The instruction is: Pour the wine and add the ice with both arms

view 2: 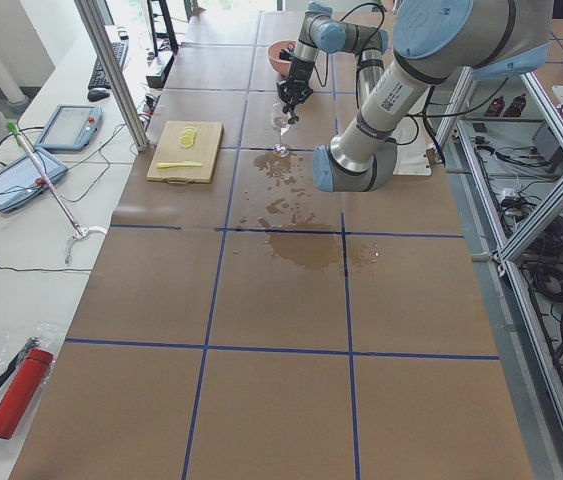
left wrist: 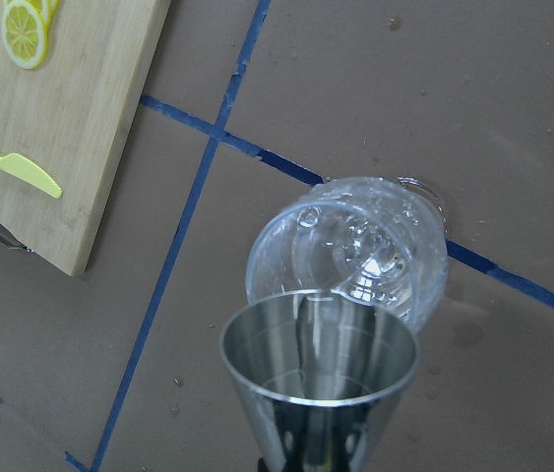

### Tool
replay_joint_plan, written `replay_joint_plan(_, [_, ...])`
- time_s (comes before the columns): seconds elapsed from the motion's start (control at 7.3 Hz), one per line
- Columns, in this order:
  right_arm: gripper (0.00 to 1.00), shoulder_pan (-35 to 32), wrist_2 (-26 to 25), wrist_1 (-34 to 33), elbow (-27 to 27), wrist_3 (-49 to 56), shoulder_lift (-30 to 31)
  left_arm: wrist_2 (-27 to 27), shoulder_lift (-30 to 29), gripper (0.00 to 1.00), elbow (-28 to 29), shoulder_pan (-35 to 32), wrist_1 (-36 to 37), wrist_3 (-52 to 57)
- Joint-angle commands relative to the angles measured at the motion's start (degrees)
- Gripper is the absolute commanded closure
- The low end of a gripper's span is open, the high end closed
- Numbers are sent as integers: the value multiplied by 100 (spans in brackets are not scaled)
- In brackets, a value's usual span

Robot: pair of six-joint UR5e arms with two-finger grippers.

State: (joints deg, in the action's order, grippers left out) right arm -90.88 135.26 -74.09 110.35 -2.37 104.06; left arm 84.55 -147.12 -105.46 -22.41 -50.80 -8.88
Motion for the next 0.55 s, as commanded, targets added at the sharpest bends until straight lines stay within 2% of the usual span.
replay_joint_plan(0.0, [0,0,0,0,4,0,0,0,16,100,-9,0,0,0])
replay_joint_plan(0.41, [0,0,0,0,4,-9,-9,0,121,100,-306,-44,-44,9])
